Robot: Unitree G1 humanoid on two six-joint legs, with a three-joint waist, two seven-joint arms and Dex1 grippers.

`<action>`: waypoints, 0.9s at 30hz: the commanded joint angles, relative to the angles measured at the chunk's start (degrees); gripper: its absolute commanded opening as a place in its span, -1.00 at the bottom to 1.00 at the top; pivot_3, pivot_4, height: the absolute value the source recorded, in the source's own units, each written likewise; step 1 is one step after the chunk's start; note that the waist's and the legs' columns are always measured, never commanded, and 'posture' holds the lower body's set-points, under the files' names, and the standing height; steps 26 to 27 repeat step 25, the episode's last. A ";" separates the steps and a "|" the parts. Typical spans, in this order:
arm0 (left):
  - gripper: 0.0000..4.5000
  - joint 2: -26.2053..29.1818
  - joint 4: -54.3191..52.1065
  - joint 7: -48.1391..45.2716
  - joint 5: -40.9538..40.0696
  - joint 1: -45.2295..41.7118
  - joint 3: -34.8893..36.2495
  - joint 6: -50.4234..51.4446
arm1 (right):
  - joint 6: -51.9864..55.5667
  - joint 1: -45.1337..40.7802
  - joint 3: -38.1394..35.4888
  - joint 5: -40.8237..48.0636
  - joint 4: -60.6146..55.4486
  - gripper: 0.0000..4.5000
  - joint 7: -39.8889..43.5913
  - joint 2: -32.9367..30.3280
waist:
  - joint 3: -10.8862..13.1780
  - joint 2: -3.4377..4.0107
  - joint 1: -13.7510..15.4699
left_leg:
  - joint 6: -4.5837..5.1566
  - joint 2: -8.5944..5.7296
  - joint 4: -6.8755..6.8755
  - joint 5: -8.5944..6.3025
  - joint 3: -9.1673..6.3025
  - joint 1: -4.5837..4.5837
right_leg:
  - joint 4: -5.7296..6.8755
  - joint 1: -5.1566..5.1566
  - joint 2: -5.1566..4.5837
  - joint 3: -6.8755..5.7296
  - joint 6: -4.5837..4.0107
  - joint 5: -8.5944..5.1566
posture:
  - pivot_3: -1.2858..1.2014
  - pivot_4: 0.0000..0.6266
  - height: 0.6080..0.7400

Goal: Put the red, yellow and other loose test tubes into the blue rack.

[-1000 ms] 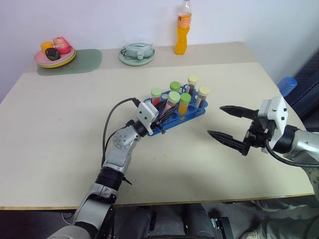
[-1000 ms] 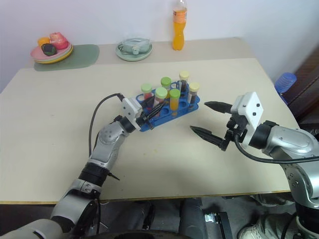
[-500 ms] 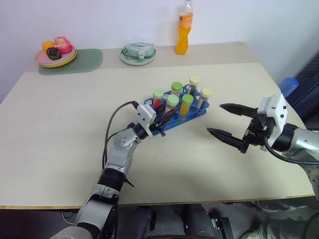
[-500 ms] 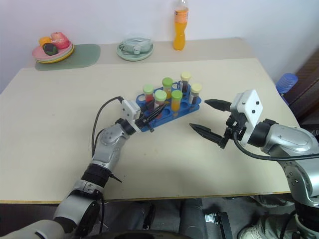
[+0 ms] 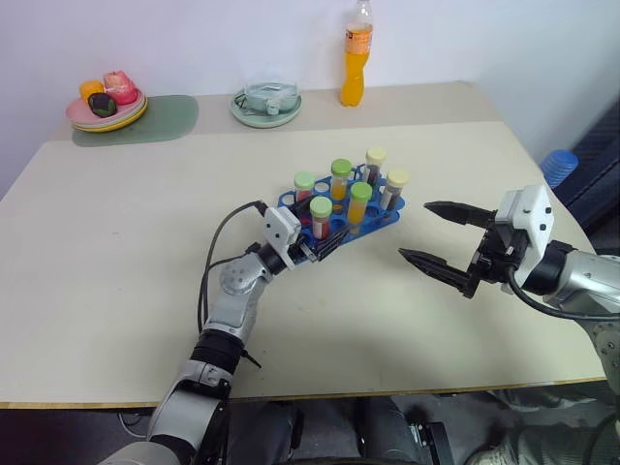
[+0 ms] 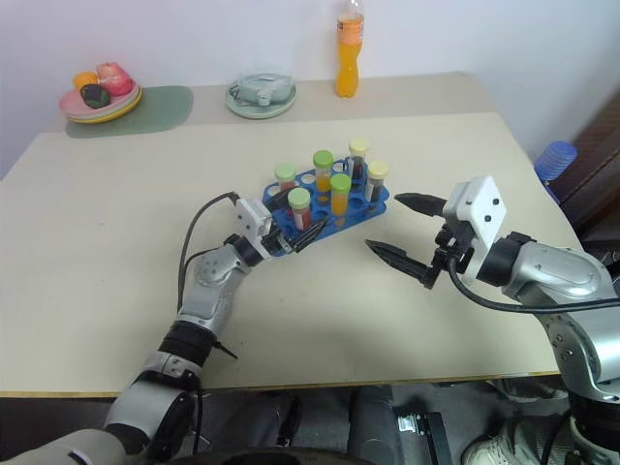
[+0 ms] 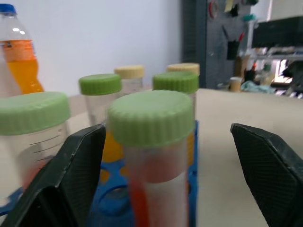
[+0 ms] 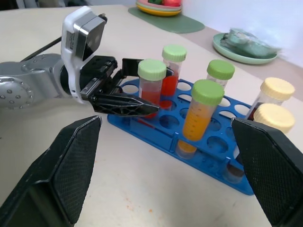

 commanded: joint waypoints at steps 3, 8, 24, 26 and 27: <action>0.97 3.15 -12.55 2.17 -2.24 3.64 2.47 7.36 | -4.72 -0.42 1.40 -4.18 4.62 1.00 -1.36 2.60 | 0.00 0.01 0.00 | 0.00 0.00 0.00 0.00 0.00 0.01 | 0.01 0.00 0.00 0.01 0.00 0.00 | 0.03 -0.52 1.00; 0.97 7.30 -23.84 1.25 -8.78 9.96 7.17 12.95 | -10.83 -0.05 3.04 -9.90 11.54 1.00 -2.74 5.91 | -0.01 0.02 -0.07 | 0.00 0.00 0.00 0.00 0.00 0.01 | 0.04 -0.02 0.02 0.01 0.00 0.00 | 0.03 -0.52 1.00; 0.97 26.49 -40.35 -6.90 -21.23 31.43 20.57 29.44 | -27.70 10.12 -0.87 -14.90 24.05 1.00 -1.46 11.15 | -0.03 0.17 -0.05 | -0.01 0.02 -0.06 0.00 0.02 0.11 | 0.04 0.03 0.07 0.06 -0.03 -0.01 | 0.03 -0.52 1.00; 0.97 26.70 -40.63 -6.96 -21.52 31.88 20.74 29.91 | -27.87 10.50 -1.18 -14.83 23.85 1.00 -1.47 11.05 | -0.03 0.17 -0.05 | -0.01 0.02 -0.06 0.00 0.02 0.11 | 0.04 0.03 0.07 0.06 -0.03 -0.01 | 0.03 -0.52 1.00; 0.97 26.70 -40.63 -6.96 -21.52 31.88 20.74 29.91 | -27.87 10.50 -1.18 -14.83 23.85 1.00 -1.47 11.05 | -0.03 0.17 -0.05 | -0.01 0.02 -0.06 0.00 0.02 0.11 | 0.04 0.03 0.07 0.06 -0.03 -0.01 | 0.03 -0.52 1.00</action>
